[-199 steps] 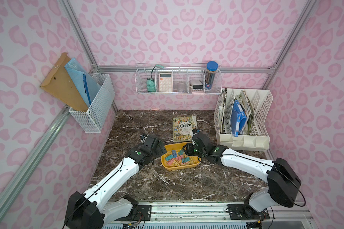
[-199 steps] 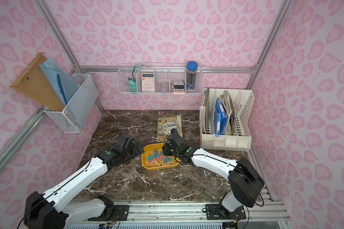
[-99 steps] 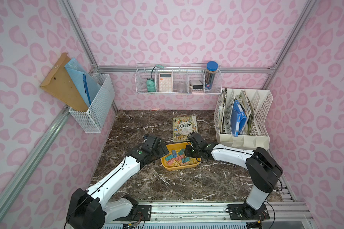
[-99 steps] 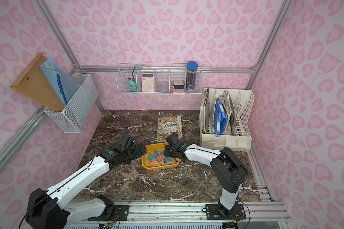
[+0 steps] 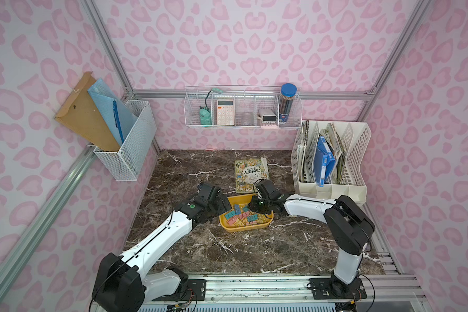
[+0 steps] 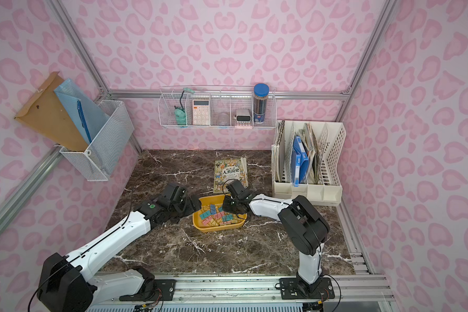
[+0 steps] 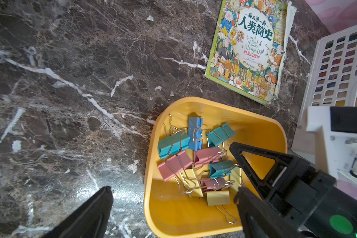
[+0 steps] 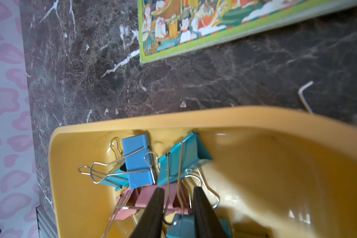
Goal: Take out the binder clips from the storage box
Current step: Pick up the binder clip from the storage box.
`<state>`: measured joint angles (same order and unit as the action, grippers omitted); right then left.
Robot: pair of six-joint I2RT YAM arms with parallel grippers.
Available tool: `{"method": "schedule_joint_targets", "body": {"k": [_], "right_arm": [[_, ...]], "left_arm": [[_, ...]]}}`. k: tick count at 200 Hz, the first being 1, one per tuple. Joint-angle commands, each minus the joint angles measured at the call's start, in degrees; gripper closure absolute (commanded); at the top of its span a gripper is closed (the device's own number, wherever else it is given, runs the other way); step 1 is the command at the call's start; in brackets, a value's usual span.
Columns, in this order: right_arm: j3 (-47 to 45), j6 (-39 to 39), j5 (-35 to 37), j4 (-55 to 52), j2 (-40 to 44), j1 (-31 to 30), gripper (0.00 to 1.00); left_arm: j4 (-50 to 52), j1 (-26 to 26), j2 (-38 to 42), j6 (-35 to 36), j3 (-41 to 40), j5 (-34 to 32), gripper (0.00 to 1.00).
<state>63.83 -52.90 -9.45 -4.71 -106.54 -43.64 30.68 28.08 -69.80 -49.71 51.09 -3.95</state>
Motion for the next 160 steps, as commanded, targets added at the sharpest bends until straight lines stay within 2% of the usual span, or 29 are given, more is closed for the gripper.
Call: {"method": "schedule_joint_targets", "body": {"k": [1,55,86,123,144,160], "right_arm": [[0.5,-0.1,-0.3,0.9,0.0,0.1,0.78],[0.5,0.5,3.1,-1.7,1.6,0.2,0.82],[0.6,0.8,3.6,-2.0,2.3,0.3,0.82],[0.1,0.4,2.4,-1.0,2.2,0.8,0.87],[-0.6,-0.2,1.1,0.3,2.1,0.9,0.87],[-1.0,-0.9,0.0,1.2,1.8,1.1,0.81]], "left_arm": [[-0.5,0.0,-0.2,0.4,0.2,0.1,0.01],[-0.9,0.0,-0.9,0.4,0.5,0.6,0.01],[-0.9,0.0,-1.0,0.4,0.8,0.7,0.02],[-0.9,0.0,-1.3,0.3,0.9,1.0,0.01],[-0.7,0.0,-1.2,0.4,0.9,1.2,0.01],[-0.7,0.0,-0.8,0.5,0.9,1.2,0.01]]}}
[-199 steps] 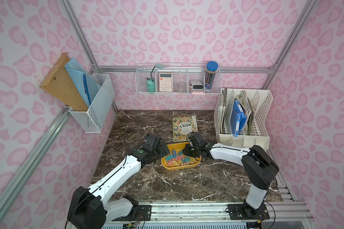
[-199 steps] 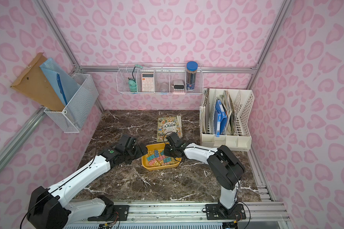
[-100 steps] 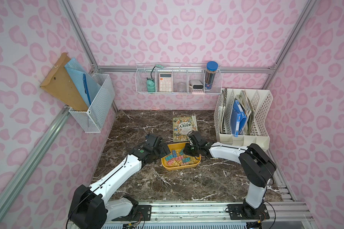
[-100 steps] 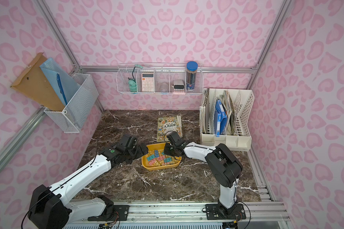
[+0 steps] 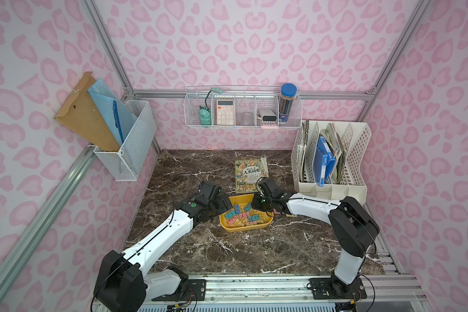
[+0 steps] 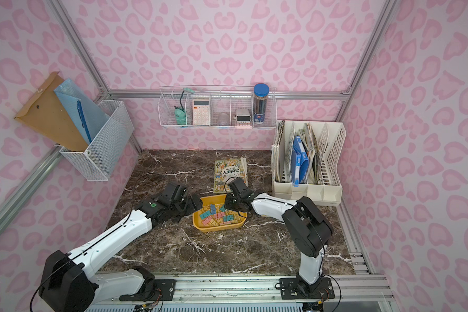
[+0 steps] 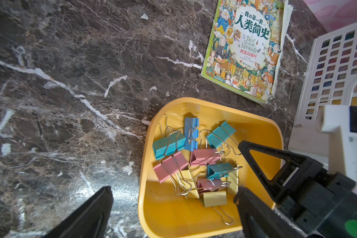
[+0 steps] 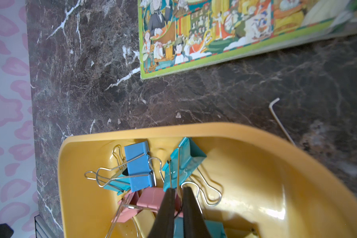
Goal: Take out the binder clips from the storage box
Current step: Pick up the binder clip from the storage box.
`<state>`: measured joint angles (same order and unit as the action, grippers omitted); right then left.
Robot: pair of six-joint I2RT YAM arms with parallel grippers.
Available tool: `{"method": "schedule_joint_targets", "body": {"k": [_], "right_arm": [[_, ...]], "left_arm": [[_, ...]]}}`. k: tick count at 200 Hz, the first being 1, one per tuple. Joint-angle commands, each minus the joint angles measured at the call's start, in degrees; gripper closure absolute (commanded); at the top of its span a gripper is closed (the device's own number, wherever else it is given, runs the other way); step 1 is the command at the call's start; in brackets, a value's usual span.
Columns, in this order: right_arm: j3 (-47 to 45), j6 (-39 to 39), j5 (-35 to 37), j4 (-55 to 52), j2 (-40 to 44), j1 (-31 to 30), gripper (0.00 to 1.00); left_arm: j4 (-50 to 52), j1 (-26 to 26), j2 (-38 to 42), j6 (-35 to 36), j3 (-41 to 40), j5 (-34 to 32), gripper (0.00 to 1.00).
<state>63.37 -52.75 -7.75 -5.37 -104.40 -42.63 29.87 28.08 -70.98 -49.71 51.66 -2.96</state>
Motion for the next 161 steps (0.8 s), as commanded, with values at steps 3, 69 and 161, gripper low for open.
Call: {"method": "schedule_joint_targets", "body": {"k": [3,69,161], "right_arm": [[-0.6,-1.2,-1.9,2.2,-0.4,0.1,0.81],[-1.2,-2.6,-2.7,3.8,-0.5,0.5,0.90],[-7.0,-3.4,3.0,6.2,10.6,0.4,0.98]], "left_arm": [[0.1,0.0,0.4,0.4,0.3,0.2,0.01],[0.4,0.0,0.6,0.5,0.5,0.5,0.01],[1.0,1.3,0.5,5.4,4.8,1.4,0.01]]}}
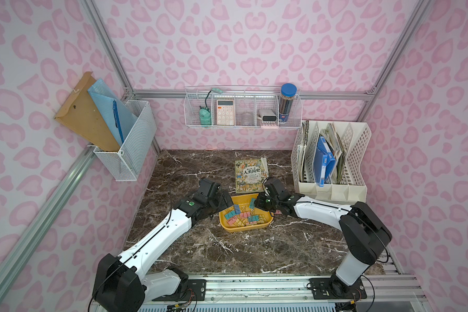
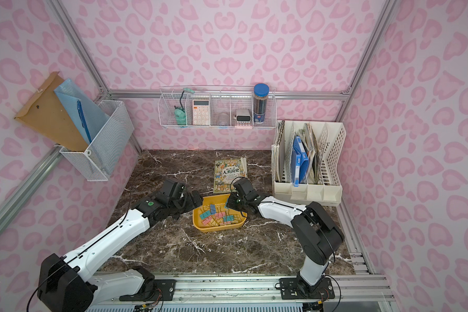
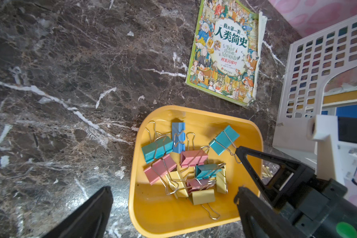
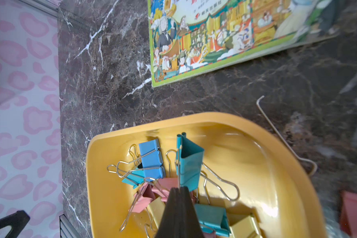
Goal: Take out the binder clips from the storage box
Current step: Pick up the binder clip from the storage box, then place the binder clip at the center of the board.
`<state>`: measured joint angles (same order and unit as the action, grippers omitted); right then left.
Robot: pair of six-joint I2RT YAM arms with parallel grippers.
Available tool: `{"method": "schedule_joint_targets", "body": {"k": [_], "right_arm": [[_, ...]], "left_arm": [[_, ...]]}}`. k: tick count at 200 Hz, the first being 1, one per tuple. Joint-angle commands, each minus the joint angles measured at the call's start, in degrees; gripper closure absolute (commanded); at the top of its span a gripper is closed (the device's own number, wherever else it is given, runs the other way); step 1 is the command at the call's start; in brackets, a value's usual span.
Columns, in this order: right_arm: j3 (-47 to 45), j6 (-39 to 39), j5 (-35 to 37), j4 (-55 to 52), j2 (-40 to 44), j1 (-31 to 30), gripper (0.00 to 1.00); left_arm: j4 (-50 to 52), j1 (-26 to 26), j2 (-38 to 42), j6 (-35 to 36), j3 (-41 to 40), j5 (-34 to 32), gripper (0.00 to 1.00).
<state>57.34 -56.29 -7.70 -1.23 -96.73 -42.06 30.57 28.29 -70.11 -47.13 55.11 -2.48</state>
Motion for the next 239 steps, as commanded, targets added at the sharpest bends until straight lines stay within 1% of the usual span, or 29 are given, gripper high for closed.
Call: {"method": "schedule_joint_targets", "body": {"k": [1,20,46,67,90,106,131,152,168,209,239], "right_arm": [[-1.0,0.2,3.0,2.2,3.2,-0.2,0.98],[-2.0,0.7,5.1,2.5,8.0,-0.1,0.99],[-5.1,0.9,11.3,0.5,17.1,0.3,1.00],[-11.8,-1.7,16.8,2.0,26.5,1.9,1.00],[-21.3,-6.4,19.7,2.9,38.0,7.0,1.00],[-28.1,-10.8,18.3,3.2,44.8,12.4,1.00],[-37.9,-16.4,10.5,5.5,52.1,22.3,1.00],[-43.6,-20.2,3.7,9.1,54.3,29.8,1.00],[-46.2,-23.2,1.2,11.8,53.8,32.8,1.00],[-48.3,-28.3,-0.4,18.5,48.5,33.4,1.00],[-47.4,-29.4,-0.6,19.1,44.8,33.3,1.00]], "left_arm": [[0.3,1.2,-0.4,2.8,1.4,0.9,0.01],[0.5,3.9,-1.9,4.2,3.3,-0.5,0.01],[2.2,6.7,-4.8,5.7,6.6,-2.6,0.01],[0.9,9.3,-7.7,5.7,8.6,-1.7,0.01],[0.9,12.9,-12.7,5.9,12.0,-2.6,0.02],[2.1,15.7,-16.8,6.3,15.5,-3.7,0.03],[6.7,19.3,-23.3,7.1,21.7,-6.7,0.05],[8.8,19.5,-26.7,6.9,24.1,-6.7,0.06],[8.3,19.5,-27.5,6.9,24.6,-6.0,0.06],[8.1,19.5,-28.3,6.5,25.5,-5.5,0.07],[8.1,19.5,-28.1,6.3,24.9,-6.0,0.07]]}}
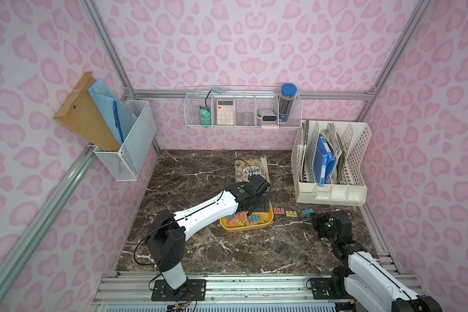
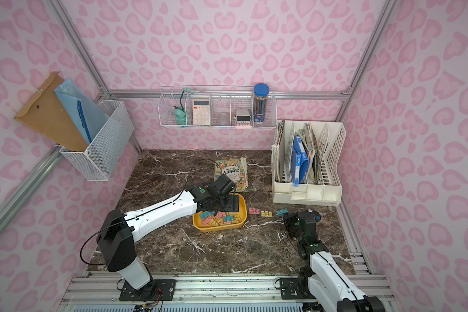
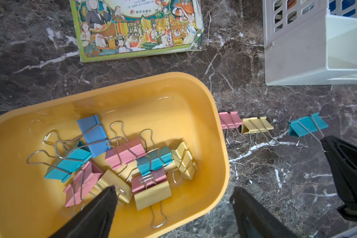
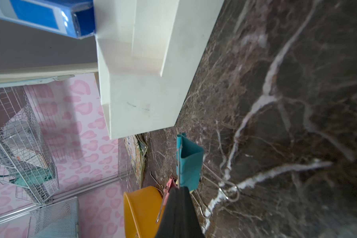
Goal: Take out the binder clips from the storage box
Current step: Place the binder clip at the center of the board.
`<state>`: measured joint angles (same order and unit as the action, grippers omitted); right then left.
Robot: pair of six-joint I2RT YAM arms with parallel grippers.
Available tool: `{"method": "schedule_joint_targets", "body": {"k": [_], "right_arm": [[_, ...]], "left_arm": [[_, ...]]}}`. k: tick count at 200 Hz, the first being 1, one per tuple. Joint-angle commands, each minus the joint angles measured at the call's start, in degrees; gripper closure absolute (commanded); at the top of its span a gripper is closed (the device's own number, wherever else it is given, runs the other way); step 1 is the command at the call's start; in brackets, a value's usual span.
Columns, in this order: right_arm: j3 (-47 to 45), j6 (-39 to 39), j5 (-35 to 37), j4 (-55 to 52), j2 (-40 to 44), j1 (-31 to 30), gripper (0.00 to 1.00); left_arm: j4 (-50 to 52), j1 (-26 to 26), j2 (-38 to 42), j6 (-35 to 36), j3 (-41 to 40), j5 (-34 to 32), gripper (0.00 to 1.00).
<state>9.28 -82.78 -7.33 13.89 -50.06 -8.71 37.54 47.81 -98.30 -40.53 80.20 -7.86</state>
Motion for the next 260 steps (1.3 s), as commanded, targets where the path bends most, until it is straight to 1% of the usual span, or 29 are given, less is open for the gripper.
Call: {"method": "schedule_joint_targets", "body": {"k": [1,27,63,91,111,119,137,148,156,165,174,204,211,231,240,260], "right_arm": [[0.7,-3.0,-0.9,4.1,-2.0,-0.1,1.00],[0.4,-4.8,-0.6,6.4,-4.5,-0.1,1.00],[0.7,-7.4,1.2,8.1,-8.0,-1.6,1.00],[1.2,-9.2,6.1,7.2,-9.1,-4.2,1.00],[1.2,-10.2,7.7,7.3,-9.8,-5.0,1.00],[1.1,-10.9,8.6,7.3,-9.9,-5.3,0.98],[1.1,-11.5,9.6,7.3,-10.1,-5.6,0.98],[1.0,-11.7,10.5,7.3,-10.1,-6.1,0.96],[1.0,-12.0,10.4,7.4,-10.3,-6.1,0.94],[0.8,-12.2,10.1,8.2,-10.8,-6.1,0.97],[0.7,-12.6,9.4,8.8,-11.5,-6.1,0.97],[1.3,-13.4,8.3,10.4,-14.0,-6.3,0.93],[1.3,-13.7,8.0,11.1,-14.5,-6.4,0.92],[1.9,-12.9,7.2,11.0,-14.7,-6.4,0.81],[1.9,-13.0,7.3,9.7,-14.0,-6.6,0.76],[1.4,-12.6,8.2,7.4,-10.5,-7.0,0.68]], "left_arm": [[1.1,0.0,0.1,-0.3,-0.3,-0.6,0.07],[1.5,0.0,0.6,-0.1,-0.5,-1.5,0.07],[1.5,0.0,0.9,-0.1,-1.0,-1.7,0.07],[1.5,0.0,0.9,0.0,-1.2,-1.7,0.07],[1.5,0.0,0.7,0.0,-1.3,-1.8,0.07],[1.5,0.0,0.7,0.0,-1.3,-1.6,0.07],[1.4,0.0,0.4,0.0,-1.2,-1.3,0.07],[1.5,0.0,0.3,0.0,-1.1,-1.4,0.07],[1.5,0.0,0.3,0.1,-1.1,-1.4,0.07],[1.4,0.0,0.2,0.1,-1.2,-1.4,0.08],[1.5,0.0,0.3,0.1,-1.1,-1.3,0.08],[1.5,0.0,0.4,-0.1,-1.2,-1.3,0.08],[1.5,0.0,0.4,-0.1,-1.2,-1.2,0.08],[1.6,0.0,0.6,-0.1,-1.4,-1.3,0.08],[1.6,0.0,0.8,-0.1,-1.5,-1.5,0.08],[1.5,0.0,0.8,0.1,-1.6,-1.3,0.08]]}}
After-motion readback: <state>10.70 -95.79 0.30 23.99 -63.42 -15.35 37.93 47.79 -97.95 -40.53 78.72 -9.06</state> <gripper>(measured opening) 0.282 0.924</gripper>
